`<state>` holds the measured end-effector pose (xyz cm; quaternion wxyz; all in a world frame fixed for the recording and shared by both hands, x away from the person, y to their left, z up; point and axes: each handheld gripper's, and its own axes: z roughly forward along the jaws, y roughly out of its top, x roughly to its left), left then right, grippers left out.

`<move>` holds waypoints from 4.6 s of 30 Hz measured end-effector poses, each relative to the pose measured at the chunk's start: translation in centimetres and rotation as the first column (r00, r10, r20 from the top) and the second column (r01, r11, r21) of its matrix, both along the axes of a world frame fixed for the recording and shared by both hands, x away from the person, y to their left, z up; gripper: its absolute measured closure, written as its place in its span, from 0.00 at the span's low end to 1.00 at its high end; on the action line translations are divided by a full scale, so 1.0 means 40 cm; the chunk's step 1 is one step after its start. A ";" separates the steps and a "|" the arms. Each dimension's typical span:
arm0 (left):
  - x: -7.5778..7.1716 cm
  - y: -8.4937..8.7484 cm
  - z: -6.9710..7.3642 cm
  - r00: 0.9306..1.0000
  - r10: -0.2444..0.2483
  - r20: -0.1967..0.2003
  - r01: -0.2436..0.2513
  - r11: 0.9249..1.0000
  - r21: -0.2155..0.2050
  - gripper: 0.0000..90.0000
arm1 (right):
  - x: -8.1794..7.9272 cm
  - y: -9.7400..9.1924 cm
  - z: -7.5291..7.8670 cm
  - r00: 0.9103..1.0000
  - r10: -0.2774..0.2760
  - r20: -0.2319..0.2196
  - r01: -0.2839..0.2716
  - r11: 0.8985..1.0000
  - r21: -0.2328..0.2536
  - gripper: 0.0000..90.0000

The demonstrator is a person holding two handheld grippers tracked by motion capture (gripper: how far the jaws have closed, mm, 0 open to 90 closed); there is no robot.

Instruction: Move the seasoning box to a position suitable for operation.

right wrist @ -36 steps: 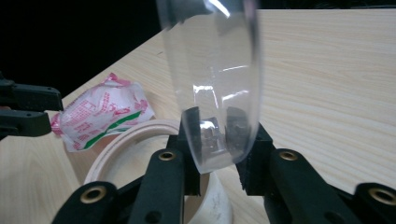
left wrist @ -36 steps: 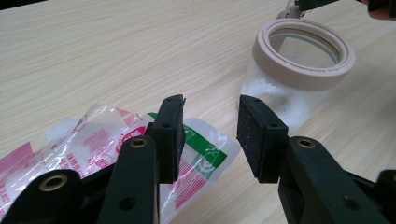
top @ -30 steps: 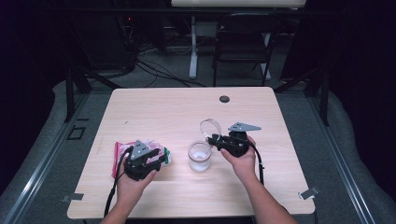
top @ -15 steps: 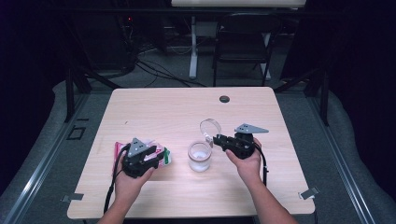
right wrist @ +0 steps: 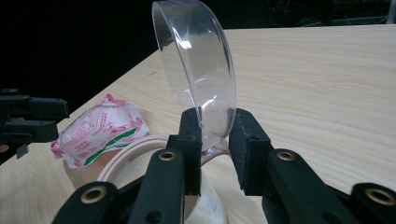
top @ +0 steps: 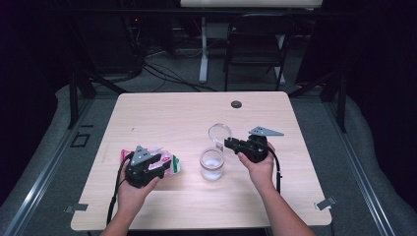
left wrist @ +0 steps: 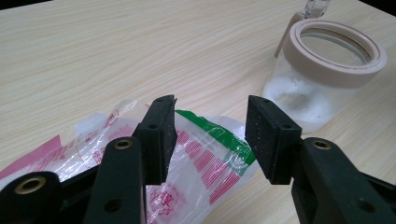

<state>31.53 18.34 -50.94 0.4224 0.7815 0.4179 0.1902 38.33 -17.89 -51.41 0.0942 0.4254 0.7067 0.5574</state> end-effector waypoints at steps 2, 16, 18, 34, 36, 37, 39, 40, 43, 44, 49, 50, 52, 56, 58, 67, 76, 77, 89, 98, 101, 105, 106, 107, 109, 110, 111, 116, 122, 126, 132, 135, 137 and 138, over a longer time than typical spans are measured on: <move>0.000 -0.002 -0.003 1.000 -0.002 0.000 0.002 1.000 0.017 0.56 | 0.000 0.000 0.000 1.000 0.000 0.001 0.000 1.000 0.000 0.83; 0.005 -0.024 -0.028 0.999 -0.041 -0.021 0.042 0.996 0.072 0.54 | -0.021 0.005 0.007 0.999 -0.003 0.041 0.006 0.997 -0.076 0.73; 0.005 -0.030 -0.031 0.998 -0.055 -0.021 0.056 0.996 0.075 0.53 | -0.026 0.006 0.008 0.999 -0.002 0.051 0.006 0.996 -0.087 0.71; 0.007 -0.056 -0.065 0.998 -0.044 -0.037 0.049 0.986 0.159 0.45 | -0.038 -0.004 0.010 0.997 -0.015 0.075 0.024 0.993 -0.115 0.64; 0.005 -0.060 -0.066 0.999 -0.037 -0.026 0.041 0.984 0.173 0.44 | -0.038 -0.002 0.010 0.997 -0.013 0.073 0.021 0.993 -0.113 0.64; 0.004 -0.061 -0.066 0.999 -0.036 -0.019 0.038 0.982 0.184 0.42 | -0.038 -0.002 0.009 0.997 -0.013 0.073 0.021 0.993 -0.114 0.64; 0.002 -0.065 -0.068 0.999 -0.031 -0.011 0.032 0.980 0.197 0.39 | -0.038 -0.002 0.009 0.997 -0.013 0.073 0.021 0.993 -0.114 0.64; 0.002 -0.066 -0.069 0.999 -0.033 -0.011 0.034 0.978 0.204 0.38 | -0.038 -0.002 0.009 0.997 -0.015 0.074 0.024 0.993 -0.111 0.64; -0.001 -0.075 -0.074 0.999 -0.044 -0.010 0.045 0.973 0.228 0.38 | -0.038 -0.004 0.009 0.997 -0.010 0.073 0.019 0.993 -0.115 0.63; -0.003 -0.079 -0.077 0.999 -0.045 -0.004 0.044 0.970 0.241 0.38 | -0.038 -0.004 0.009 0.997 -0.007 0.072 0.016 0.993 -0.118 0.63; -0.017 -0.101 -0.081 0.997 -0.075 0.032 0.062 0.950 0.307 0.38 | -0.038 -0.003 0.008 0.997 -0.004 0.071 0.012 0.992 -0.124 0.63; -0.020 -0.104 -0.079 0.996 -0.082 0.036 0.067 0.949 0.309 0.38 | -0.038 -0.003 0.009 0.997 -0.002 0.072 0.011 0.992 -0.127 0.63; -0.027 -0.114 -0.076 0.994 -0.096 0.052 0.074 0.944 0.322 0.38 | -0.038 -0.003 0.009 0.997 -0.002 0.073 0.011 0.992 -0.125 0.63; -0.033 -0.127 -0.082 0.992 -0.118 0.051 0.095 0.939 0.331 0.38 | -0.037 -0.004 0.007 0.997 -0.005 0.071 0.014 0.992 -0.122 0.63; -0.034 -0.134 -0.089 0.991 -0.125 0.050 0.100 0.931 0.351 0.38 | -0.037 -0.003 0.007 0.997 -0.005 0.071 0.014 0.992 -0.122 0.63; -0.014 -0.130 -0.116 0.995 -0.085 0.055 0.056 0.911 0.408 0.39 | -0.038 0.000 0.005 0.998 -0.010 0.069 0.018 0.993 -0.117 0.63; 0.014 -0.105 -0.139 0.999 -0.027 0.038 0.009 0.904 0.426 0.40 | -0.037 -0.001 0.003 0.998 -0.005 0.066 0.013 0.993 -0.121 0.63; 0.015 -0.105 -0.141 0.999 -0.021 0.034 0.004 0.903 0.429 0.40 | -0.037 -0.001 0.003 0.998 -0.005 0.066 0.013 0.993 -0.120 0.63; 0.038 -0.078 -0.152 0.998 0.052 0.027 -0.059 0.894 0.444 0.50 | -0.037 -0.002 0.001 0.998 -0.008 0.063 0.016 0.993 -0.118 0.63; 0.056 -0.045 -0.145 0.995 0.092 -0.024 -0.077 0.926 0.370 0.63 | -0.037 -0.001 0.000 0.998 -0.012 0.063 0.019 0.994 -0.112 0.63; 0.059 -0.034 -0.140 0.994 0.103 -0.042 -0.082 0.933 0.352 0.67 | -0.037 -0.003 0.001 0.998 -0.011 0.063 0.018 0.992 -0.121 0.63; 0.066 -0.020 -0.137 0.991 0.115 -0.070 -0.088 0.946 0.311 0.72 | -0.036 -0.004 0.002 0.998 -0.011 0.065 0.018 0.993 -0.117 0.63; 0.068 -0.017 -0.136 0.990 0.118 -0.073 -0.091 0.948 0.305 0.73 | -0.037 -0.004 0.002 0.998 -0.011 0.065 0.018 0.993 -0.118 0.63; 0.069 -0.011 -0.134 0.989 0.121 -0.083 -0.091 0.950 0.298 0.74 | -0.037 -0.005 0.002 0.998 -0.011 0.066 0.019 0.993 -0.118 0.63; 0.072 -0.003 -0.131 0.987 0.130 -0.091 -0.099 0.953 0.285 0.77 | -0.037 -0.005 0.002 0.998 -0.012 0.068 0.020 0.993 -0.119 0.63; 0.074 -0.001 -0.131 0.987 0.134 -0.093 -0.103 0.956 0.275 0.78 | -0.037 -0.005 0.002 0.998 -0.011 0.068 0.020 0.993 -0.119 0.63; 0.076 0.004 -0.130 0.986 0.139 -0.095 -0.109 0.957 0.267 0.79 | -0.037 -0.005 0.002 0.998 -0.011 0.068 0.019 0.993 -0.119 0.63; 0.081 0.017 -0.126 0.982 0.144 -0.122 -0.111 0.964 0.242 0.82 | -0.038 -0.007 0.001 0.998 -0.014 0.066 0.022 0.992 -0.121 0.63; 0.085 0.027 -0.124 0.979 0.157 -0.130 -0.125 0.967 0.222 0.90 | -0.039 -0.007 0.002 0.998 -0.013 0.064 0.021 0.992 -0.125 0.63; 0.088 0.034 -0.122 0.977 0.160 -0.139 -0.131 0.971 0.202 0.94 | -0.039 -0.009 0.002 0.998 -0.010 0.063 0.018 0.991 -0.130 0.63; 0.090 0.043 -0.117 0.976 0.163 -0.145 -0.135 0.974 0.184 0.98 | -0.040 -0.009 0.002 0.998 -0.015 0.063 0.023 0.992 -0.122 0.64; 0.091 0.046 -0.114 0.976 0.161 -0.148 -0.134 0.975 0.177 0.99 | -0.040 -0.011 0.002 0.998 -0.015 0.065 0.024 0.992 -0.125 0.64; 0.091 0.047 -0.113 0.976 0.163 -0.146 -0.137 0.975 0.174 1.00 | -0.040 -0.011 0.002 0.998 -0.015 0.064 0.023 0.992 -0.122 0.64; 0.091 0.047 -0.113 0.976 0.165 -0.143 -0.140 0.976 0.170 1.00 | -0.040 -0.011 0.002 0.998 -0.017 0.065 0.025 0.992 -0.120 0.64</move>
